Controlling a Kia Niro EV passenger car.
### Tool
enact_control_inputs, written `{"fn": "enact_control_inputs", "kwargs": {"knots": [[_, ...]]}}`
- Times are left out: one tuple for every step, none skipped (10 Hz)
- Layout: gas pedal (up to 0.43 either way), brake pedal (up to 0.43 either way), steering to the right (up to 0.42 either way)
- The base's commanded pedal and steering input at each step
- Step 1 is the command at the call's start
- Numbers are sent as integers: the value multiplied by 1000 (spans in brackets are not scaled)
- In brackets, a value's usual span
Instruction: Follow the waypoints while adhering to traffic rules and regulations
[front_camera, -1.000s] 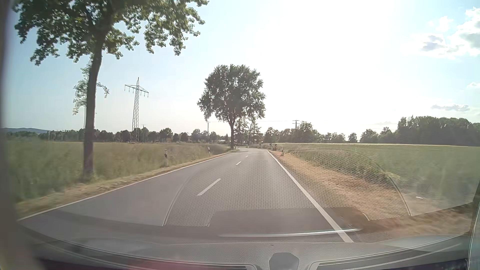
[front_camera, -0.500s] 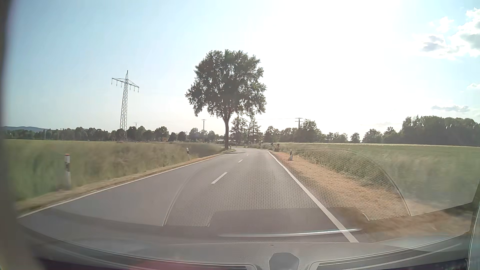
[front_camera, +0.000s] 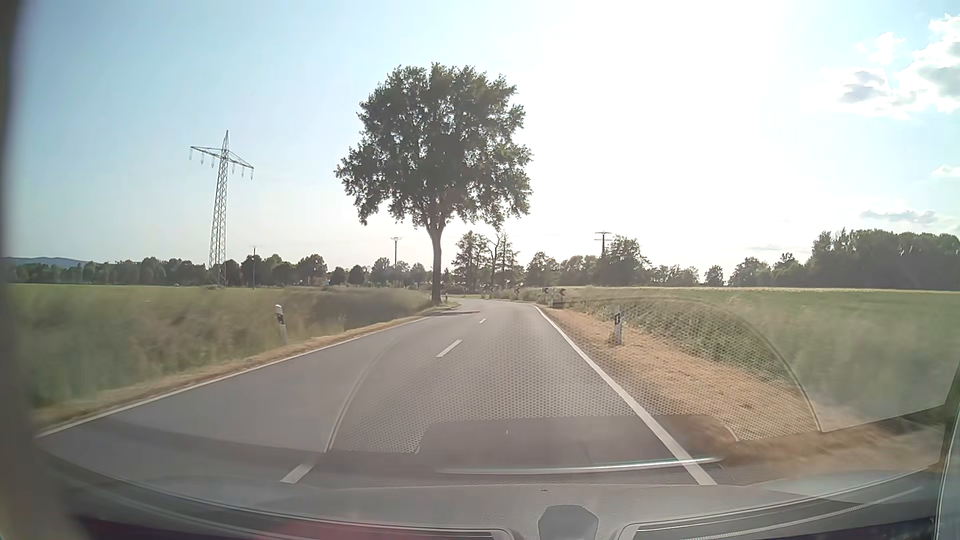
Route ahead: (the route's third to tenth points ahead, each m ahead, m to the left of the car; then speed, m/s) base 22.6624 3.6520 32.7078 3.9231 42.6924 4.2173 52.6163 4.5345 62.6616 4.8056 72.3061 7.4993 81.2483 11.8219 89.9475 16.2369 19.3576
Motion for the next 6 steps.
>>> {"fn": "enact_control_inputs", "kwargs": {"knots": [[0, 159, 5], [0, 171, 6], [0, 183, 5], [0, 183, 5], [0, 189, 6], [0, 201, 9]]}}
